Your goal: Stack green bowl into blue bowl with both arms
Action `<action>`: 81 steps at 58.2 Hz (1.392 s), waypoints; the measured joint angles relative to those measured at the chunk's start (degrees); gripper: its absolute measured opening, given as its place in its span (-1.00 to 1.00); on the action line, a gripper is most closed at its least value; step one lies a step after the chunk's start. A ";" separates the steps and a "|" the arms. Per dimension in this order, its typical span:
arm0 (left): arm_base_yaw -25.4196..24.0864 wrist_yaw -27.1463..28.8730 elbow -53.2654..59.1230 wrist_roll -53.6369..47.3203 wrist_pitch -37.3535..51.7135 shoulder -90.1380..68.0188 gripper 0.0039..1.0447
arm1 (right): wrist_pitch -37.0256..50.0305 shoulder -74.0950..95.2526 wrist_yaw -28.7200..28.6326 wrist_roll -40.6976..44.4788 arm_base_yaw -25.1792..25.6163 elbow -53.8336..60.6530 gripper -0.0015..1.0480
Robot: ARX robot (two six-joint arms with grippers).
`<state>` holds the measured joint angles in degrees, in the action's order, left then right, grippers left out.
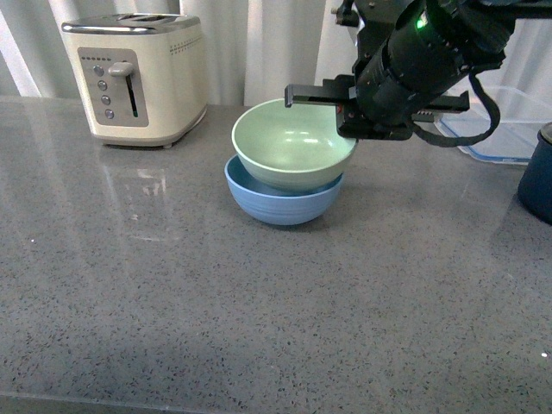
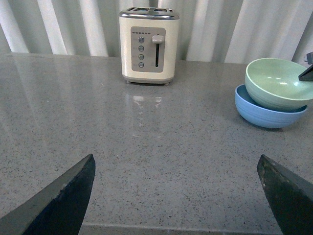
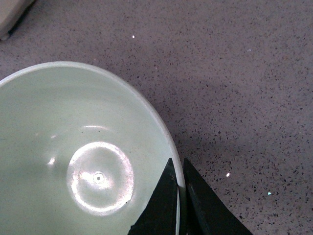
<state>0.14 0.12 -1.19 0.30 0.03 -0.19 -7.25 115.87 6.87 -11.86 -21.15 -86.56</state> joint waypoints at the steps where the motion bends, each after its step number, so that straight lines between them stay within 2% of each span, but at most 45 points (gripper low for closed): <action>1: 0.00 0.00 0.00 0.00 0.00 0.00 0.87 | 0.00 0.09 0.00 -0.02 0.00 -0.07 -0.98; 7: 0.00 0.02 0.00 0.00 0.00 0.00 0.87 | -0.09 0.61 -0.09 -0.09 -0.07 -0.24 -0.94; 17: 0.00 0.00 0.00 0.00 0.00 0.00 0.87 | 1.86 -3.10 -2.93 -1.57 -0.15 1.57 -0.26; 26: 0.00 0.00 0.00 0.00 0.00 0.00 0.87 | 5.88 -11.30 -6.56 -4.09 0.55 7.52 0.14; 29: 0.00 0.00 0.00 0.00 0.00 0.00 0.87 | 9.03 -16.22 -8.28 -6.03 1.36 11.54 0.31; 36: 0.00 0.07 0.00 0.00 0.00 0.00 0.87 | 19.28 -26.88 -7.02 -7.34 3.04 21.66 0.65; 38: 0.00 0.02 0.00 0.00 0.00 0.00 0.87 | 24.44 -28.76 -3.13 -5.60 3.04 24.22 0.58; 40: 0.00 -0.02 0.00 0.00 0.00 0.04 0.87 | 31.54 -30.84 4.15 -1.22 3.41 27.98 0.45; 43: 0.00 -0.13 0.00 0.00 0.00 0.04 0.87 | 38.84 -33.18 8.37 3.87 4.33 33.88 0.27; 48: 0.00 -0.02 0.00 0.00 0.00 0.02 0.87 | 45.81 -37.40 6.99 9.18 7.04 46.53 -0.16; 63: 0.00 -0.09 0.00 0.00 0.00 0.02 0.87 | 50.93 -47.52 2.84 11.34 11.43 61.88 -0.99; 81: 0.00 -0.09 0.00 0.00 0.00 0.02 0.87 | 51.76 -57.66 -0.98 11.67 15.15 73.35 -0.98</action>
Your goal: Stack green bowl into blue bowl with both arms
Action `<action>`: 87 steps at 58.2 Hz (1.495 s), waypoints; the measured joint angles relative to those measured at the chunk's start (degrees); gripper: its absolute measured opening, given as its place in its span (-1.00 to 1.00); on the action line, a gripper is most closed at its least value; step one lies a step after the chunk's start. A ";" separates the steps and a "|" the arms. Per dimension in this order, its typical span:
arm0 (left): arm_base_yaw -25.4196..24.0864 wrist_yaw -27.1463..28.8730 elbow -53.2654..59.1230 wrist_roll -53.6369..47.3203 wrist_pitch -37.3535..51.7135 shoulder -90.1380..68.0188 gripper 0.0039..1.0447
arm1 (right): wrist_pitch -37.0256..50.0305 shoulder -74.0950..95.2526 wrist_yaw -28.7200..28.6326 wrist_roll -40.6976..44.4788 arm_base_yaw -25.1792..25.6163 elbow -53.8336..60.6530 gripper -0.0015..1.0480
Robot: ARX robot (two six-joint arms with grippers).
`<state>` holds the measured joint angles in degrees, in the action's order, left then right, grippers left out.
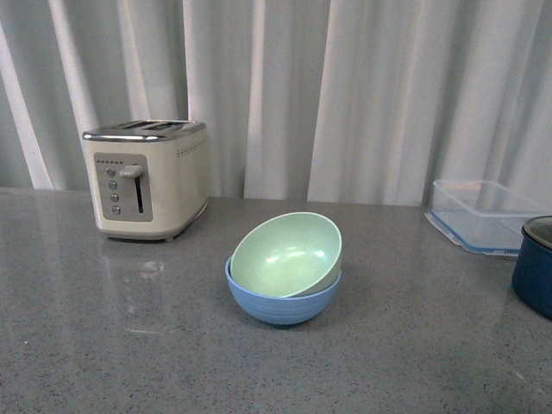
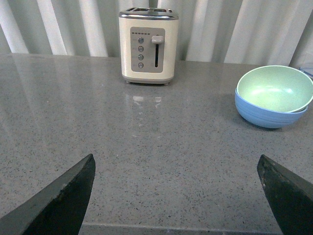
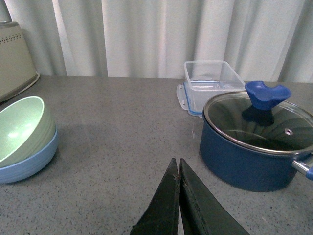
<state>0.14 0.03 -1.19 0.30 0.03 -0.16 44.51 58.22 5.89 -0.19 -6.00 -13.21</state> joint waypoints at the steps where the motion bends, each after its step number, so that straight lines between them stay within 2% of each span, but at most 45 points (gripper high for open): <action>1: 0.00 0.00 0.00 0.00 0.00 0.00 0.87 | -0.02 -0.31 -0.04 -0.02 0.09 0.26 -0.98; 10: 0.00 0.00 0.00 0.00 0.00 0.00 0.87 | -1.44 -5.29 -1.55 -0.02 1.46 3.91 -0.98; 14: 0.00 0.00 0.00 0.00 0.00 0.00 0.87 | -2.60 -7.74 -5.31 0.02 4.20 5.29 -0.98; 20: 0.00 0.02 0.00 0.00 0.00 0.00 0.87 | -4.31 -11.17 -5.44 0.00 5.79 6.99 -0.98; 37: 0.00 0.00 0.00 0.00 0.00 0.00 0.87 | -10.84 -21.07 -5.79 0.00 5.86 10.21 -0.98; 43: 0.00 0.00 0.00 -0.02 0.00 0.00 0.87 | -9.66 -22.73 -5.77 0.00 5.86 12.74 -0.98; 71: 0.00 -0.02 0.00 0.00 0.00 0.00 0.87 | -25.35 -39.19 -5.79 0.02 5.86 12.94 -0.98; 87: 0.00 0.00 0.00 0.00 0.00 0.00 0.87 | -31.15 -45.07 -5.81 0.02 5.86 12.94 -0.98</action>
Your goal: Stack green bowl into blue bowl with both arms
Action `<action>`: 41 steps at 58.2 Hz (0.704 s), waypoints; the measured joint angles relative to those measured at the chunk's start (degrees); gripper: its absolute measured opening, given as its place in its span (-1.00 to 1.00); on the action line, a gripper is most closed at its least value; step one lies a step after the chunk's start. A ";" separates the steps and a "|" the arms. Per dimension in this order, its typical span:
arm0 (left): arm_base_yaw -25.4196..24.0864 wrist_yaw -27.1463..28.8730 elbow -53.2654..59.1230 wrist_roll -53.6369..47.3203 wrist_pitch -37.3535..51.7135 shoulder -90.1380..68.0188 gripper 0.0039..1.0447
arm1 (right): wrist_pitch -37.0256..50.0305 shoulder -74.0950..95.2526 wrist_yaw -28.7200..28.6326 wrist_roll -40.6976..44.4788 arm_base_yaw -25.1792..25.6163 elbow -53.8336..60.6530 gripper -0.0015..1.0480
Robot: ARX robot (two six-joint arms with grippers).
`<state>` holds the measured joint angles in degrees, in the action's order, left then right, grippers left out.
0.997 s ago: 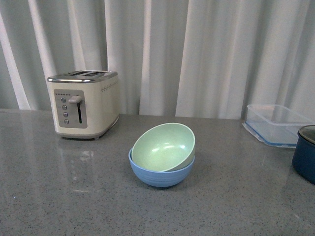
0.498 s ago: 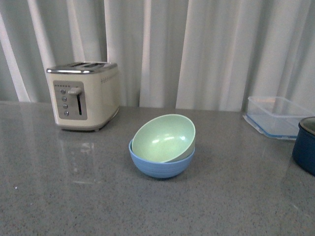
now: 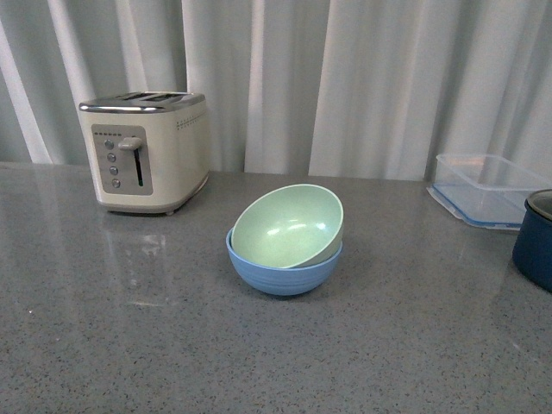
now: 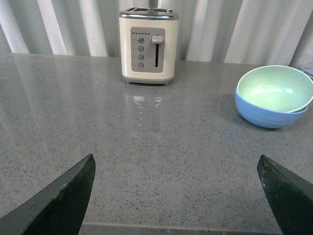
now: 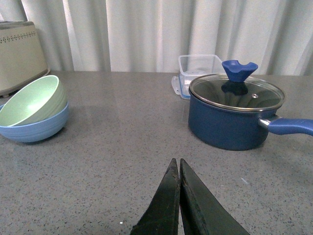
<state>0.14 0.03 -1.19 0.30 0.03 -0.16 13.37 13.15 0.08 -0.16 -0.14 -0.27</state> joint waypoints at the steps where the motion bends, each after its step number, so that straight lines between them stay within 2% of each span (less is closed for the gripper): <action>1: 0.00 0.00 0.00 0.00 0.00 0.00 0.87 | -0.35 -0.33 0.00 0.00 0.00 0.00 -0.98; 13: 0.00 0.00 0.00 -0.02 0.00 0.00 0.87 | -3.10 -3.10 0.00 0.00 0.00 0.00 -0.98; 19: 0.00 0.00 0.00 0.00 0.00 0.00 0.87 | -12.66 -10.67 -0.13 0.00 0.00 -0.04 -0.98; 32: 0.00 0.00 0.00 0.00 0.00 0.02 0.87 | -13.27 -12.90 -0.13 0.07 0.00 -0.04 -0.96; 41: 0.00 0.00 -0.02 0.00 0.00 0.04 0.87 | -13.27 -12.90 -0.13 0.04 0.00 -0.04 -0.43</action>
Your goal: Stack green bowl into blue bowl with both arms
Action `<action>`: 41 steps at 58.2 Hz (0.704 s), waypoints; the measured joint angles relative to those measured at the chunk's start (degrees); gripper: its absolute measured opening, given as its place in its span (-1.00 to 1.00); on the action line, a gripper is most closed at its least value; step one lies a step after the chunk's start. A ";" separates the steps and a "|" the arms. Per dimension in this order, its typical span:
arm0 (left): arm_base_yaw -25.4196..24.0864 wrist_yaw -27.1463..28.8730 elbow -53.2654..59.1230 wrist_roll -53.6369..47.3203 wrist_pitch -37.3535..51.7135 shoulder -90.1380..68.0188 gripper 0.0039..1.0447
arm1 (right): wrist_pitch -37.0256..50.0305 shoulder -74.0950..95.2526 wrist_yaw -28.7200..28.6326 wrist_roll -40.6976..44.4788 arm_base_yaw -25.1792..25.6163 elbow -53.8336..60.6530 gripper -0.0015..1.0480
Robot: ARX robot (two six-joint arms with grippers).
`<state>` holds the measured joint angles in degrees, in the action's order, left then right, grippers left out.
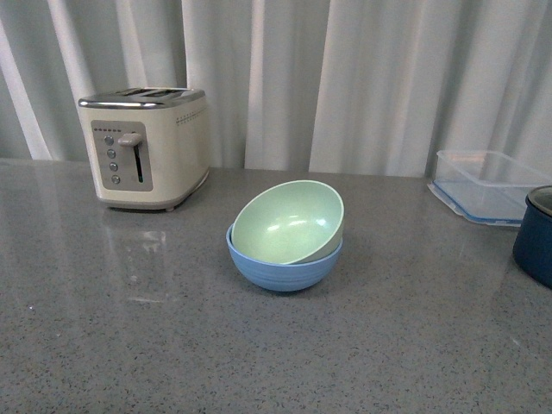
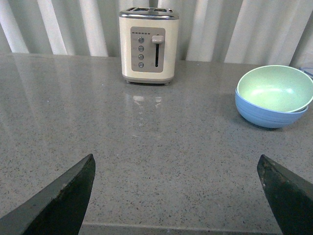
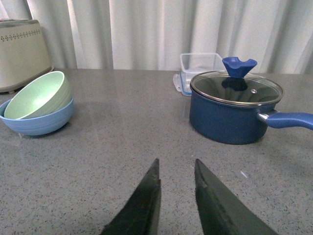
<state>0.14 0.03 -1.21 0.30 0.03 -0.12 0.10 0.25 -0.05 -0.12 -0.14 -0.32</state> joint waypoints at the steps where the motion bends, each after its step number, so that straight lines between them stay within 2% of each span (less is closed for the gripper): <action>1: 0.00 0.00 0.02 -0.02 0.00 0.00 0.87 | 0.00 0.00 0.00 0.02 0.00 0.00 -0.36; 9: 0.00 0.00 0.02 0.00 0.00 0.00 0.87 | 0.00 0.00 0.00 0.00 0.00 0.00 0.08; 12: 0.00 0.00 0.02 -0.02 0.00 0.00 0.87 | 0.00 0.00 -0.02 0.00 0.00 0.00 0.33; 22: 0.00 0.00 0.02 0.00 0.00 0.00 0.87 | 0.00 0.00 0.00 0.00 0.00 0.00 0.84; 41: 0.00 0.00 0.02 -0.02 0.00 0.00 0.87 | 0.00 0.00 0.00 -0.02 0.00 0.00 0.81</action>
<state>0.14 0.03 -1.19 0.27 0.03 -0.12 0.10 0.25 -0.05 -0.14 -0.14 -0.32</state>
